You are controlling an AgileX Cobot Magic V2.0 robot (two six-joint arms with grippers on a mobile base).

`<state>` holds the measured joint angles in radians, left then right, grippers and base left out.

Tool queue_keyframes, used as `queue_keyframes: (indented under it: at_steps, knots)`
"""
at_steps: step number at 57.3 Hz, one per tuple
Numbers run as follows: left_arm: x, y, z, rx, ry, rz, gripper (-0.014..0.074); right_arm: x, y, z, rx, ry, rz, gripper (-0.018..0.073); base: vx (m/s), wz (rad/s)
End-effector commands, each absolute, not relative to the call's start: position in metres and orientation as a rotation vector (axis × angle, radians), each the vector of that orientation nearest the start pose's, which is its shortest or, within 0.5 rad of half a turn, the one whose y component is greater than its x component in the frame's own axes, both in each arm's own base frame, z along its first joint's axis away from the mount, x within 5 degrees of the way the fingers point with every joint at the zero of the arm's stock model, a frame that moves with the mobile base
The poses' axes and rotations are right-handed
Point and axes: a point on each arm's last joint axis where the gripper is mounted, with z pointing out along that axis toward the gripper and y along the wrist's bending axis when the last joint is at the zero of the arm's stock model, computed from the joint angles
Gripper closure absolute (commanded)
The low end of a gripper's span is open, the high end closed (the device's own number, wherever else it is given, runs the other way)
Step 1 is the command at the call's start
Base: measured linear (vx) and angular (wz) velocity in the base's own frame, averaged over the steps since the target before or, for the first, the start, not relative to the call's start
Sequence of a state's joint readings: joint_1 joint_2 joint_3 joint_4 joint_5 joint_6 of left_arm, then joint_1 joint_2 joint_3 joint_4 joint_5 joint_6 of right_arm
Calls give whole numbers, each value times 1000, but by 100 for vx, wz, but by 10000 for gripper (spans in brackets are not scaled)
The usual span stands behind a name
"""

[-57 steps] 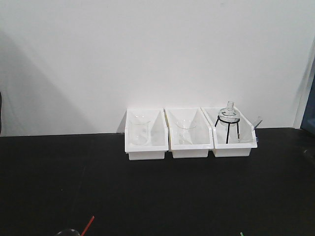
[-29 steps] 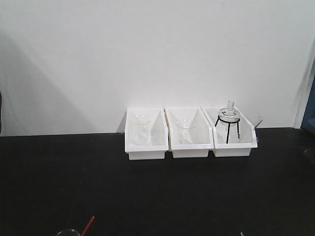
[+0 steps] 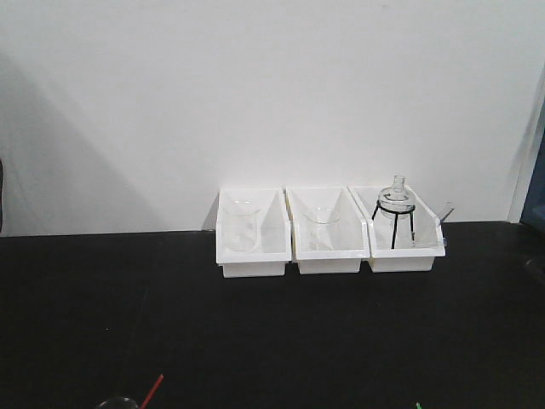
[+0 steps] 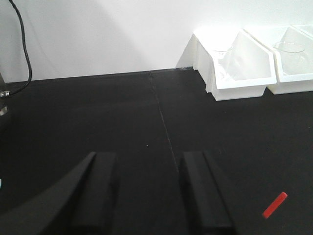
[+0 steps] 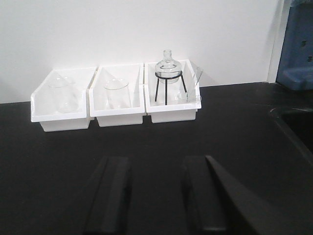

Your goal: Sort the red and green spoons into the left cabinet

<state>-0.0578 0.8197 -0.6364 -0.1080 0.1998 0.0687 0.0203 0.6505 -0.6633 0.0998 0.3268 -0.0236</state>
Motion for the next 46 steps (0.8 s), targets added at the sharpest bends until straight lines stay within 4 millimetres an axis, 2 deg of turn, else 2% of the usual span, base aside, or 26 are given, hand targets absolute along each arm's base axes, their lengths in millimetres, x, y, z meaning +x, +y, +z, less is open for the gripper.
queue_keyframes:
  at_steps: [1, 17, 27, 37, 46]
  knots:
    - [176, -11, 346, 15, 1763, -94, 81, 136, 5, 370, 31, 1683, 94, 197, 0, 0]
    - [175, -12, 344, 17, 1784, -95, 80, 136, 5, 370, 28, 1686, 89, 196, 0, 0]
    - [175, -12, 344, 17, 1787, -95, 80, 136, 4, 369, -3, 1687, 57, 93, 0, 0]
    - [175, -12, 343, 18, 1795, -96, 80, 136, 4, 369, -33, 1687, 18, -62, 0, 0]
    - [175, -12, 341, 20, 1814, -97, 80, 135, 4, 363, -33, 1752, 24, -77, 0, 0]
